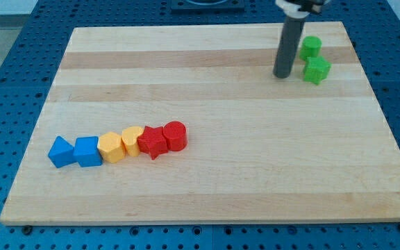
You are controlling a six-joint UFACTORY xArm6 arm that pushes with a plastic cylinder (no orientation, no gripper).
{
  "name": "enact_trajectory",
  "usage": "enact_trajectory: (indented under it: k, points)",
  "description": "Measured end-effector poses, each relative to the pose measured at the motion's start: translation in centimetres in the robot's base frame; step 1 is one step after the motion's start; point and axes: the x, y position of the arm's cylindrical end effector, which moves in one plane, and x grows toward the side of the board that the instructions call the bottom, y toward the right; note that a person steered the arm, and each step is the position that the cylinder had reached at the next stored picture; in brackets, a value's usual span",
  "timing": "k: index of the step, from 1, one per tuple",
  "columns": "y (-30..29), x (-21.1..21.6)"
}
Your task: Push green star into the green circle
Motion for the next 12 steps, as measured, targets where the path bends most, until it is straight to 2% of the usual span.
enact_trajectory:
  k: [1, 2, 4, 6, 8, 9, 10, 12]
  points:
    - [-2.2, 3.4]
    - [-0.6, 6.3]
    - [5.8, 4.5]
    - [6.0, 2.3]
    - [7.0, 5.6]
    - [9.6, 5.1]
    - [10.7, 2.9]
    - [10.8, 1.8]
